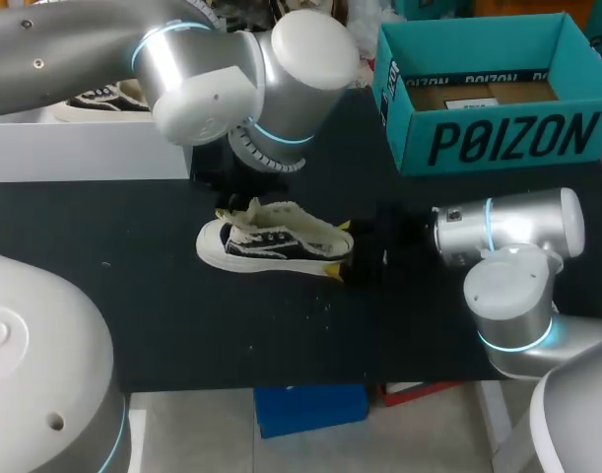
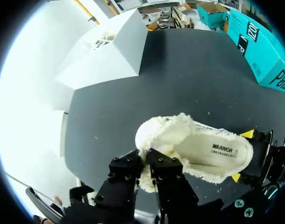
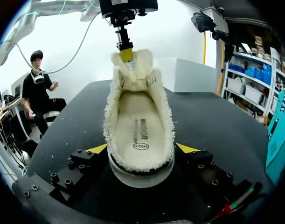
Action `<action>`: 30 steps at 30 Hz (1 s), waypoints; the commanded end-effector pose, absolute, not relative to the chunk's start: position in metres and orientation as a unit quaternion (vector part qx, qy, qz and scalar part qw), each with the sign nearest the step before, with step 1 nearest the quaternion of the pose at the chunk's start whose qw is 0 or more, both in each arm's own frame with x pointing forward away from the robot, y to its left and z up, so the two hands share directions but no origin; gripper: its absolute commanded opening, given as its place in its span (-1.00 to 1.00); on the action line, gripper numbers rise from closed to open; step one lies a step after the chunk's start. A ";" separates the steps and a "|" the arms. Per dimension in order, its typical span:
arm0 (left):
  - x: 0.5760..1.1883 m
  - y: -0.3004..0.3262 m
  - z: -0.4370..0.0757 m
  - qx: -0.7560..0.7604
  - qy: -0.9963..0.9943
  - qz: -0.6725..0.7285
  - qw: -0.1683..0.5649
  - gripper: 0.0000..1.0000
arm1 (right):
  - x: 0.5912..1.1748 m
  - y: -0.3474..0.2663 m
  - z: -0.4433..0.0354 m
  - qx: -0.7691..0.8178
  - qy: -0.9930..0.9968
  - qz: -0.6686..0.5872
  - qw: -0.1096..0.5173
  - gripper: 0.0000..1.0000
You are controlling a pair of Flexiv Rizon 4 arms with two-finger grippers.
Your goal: Take the shoe out of the shoebox, open the shoe tongue, remove and reinsert the insole, then place the shoe into the shoebox
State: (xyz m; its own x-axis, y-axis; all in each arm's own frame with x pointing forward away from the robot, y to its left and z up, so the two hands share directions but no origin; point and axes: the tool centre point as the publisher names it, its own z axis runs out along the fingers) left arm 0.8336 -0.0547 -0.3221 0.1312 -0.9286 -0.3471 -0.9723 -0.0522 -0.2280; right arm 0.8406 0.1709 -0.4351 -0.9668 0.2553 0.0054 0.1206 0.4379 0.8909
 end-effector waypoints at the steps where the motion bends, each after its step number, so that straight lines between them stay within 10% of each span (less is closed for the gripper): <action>1: 0.833 -0.046 -0.328 -0.723 0.659 0.051 0.199 1.00 | 0.842 0.170 -0.437 0.113 0.846 0.517 0.065 -1.00; 30: 0.828 0.010 -0.351 -0.761 0.604 0.108 0.209 1.00 | 0.842 0.170 -0.437 0.113 0.846 0.517 0.065 -1.00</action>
